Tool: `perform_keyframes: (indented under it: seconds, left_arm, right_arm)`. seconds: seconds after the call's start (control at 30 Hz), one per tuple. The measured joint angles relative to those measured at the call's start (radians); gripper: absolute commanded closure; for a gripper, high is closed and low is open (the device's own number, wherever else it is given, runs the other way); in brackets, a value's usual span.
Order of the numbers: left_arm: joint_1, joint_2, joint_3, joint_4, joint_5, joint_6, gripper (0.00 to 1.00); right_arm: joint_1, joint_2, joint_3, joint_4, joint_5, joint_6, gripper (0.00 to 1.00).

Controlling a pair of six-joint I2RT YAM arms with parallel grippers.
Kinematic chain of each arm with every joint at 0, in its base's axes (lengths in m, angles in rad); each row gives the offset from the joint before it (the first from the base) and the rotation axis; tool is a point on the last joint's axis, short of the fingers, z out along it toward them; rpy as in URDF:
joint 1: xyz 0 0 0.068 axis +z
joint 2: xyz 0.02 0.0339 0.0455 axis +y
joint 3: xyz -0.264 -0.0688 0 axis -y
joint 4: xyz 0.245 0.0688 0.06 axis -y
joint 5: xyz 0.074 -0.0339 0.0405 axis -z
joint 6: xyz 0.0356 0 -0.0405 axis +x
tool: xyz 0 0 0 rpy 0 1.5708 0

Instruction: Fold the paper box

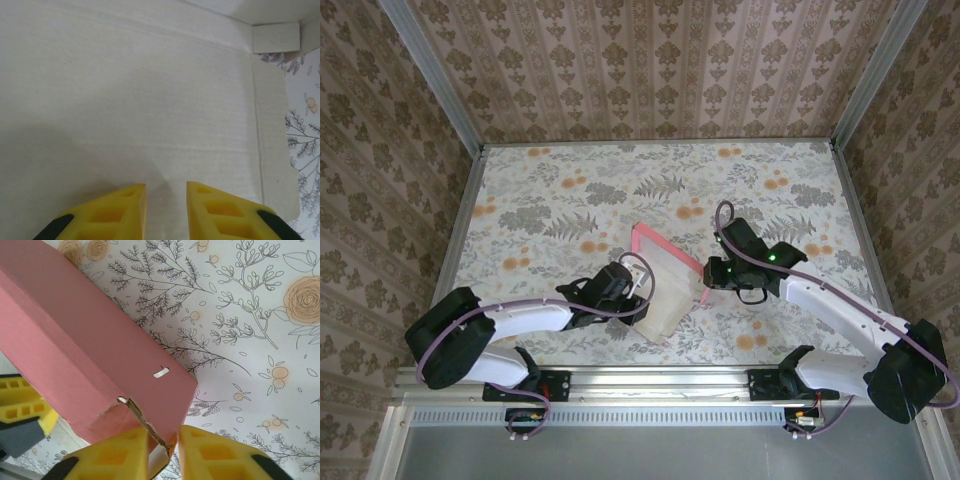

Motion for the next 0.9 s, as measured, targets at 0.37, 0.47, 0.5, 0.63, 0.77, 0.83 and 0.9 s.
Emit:
perform_keyframes:
  seconds: [0.37, 0.47, 0.5, 0.63, 0.77, 0.83, 0.9]
  left_arm:
    - [-0.064, 0.048, 0.0, 0.039, -0.008, -0.04, 0.74]
    - [-0.072, 0.065, 0.0, 0.051, -0.009, -0.051, 0.74]
    - [-0.075, 0.069, 0.0, 0.055, -0.01, -0.054, 0.74]
    - [-0.085, 0.074, 0.001, 0.064, -0.015, -0.06, 0.74]
    - [-0.089, 0.073, 0.008, 0.056, -0.024, -0.064, 0.74]
    - [-0.089, 0.061, 0.024, 0.028, -0.035, -0.063, 0.73]
    - [-0.087, 0.03, 0.043, -0.002, -0.044, -0.059, 0.71]
  right_arm:
    - [0.004, 0.116, 0.135, 0.002, 0.021, -0.065, 0.83]
    - [0.002, 0.181, 0.206, 0.012, -0.014, -0.122, 0.79]
    - [-0.001, 0.198, 0.223, 0.02, -0.029, -0.142, 0.77]
    - [-0.011, 0.288, 0.292, 0.029, -0.092, -0.235, 0.73]
    - [-0.02, 0.362, 0.349, 0.03, -0.107, -0.313, 0.67]
    - [-0.02, 0.368, 0.365, 0.027, -0.103, -0.334, 0.62]
    - [-0.02, 0.362, 0.375, 0.022, -0.095, -0.34, 0.57]
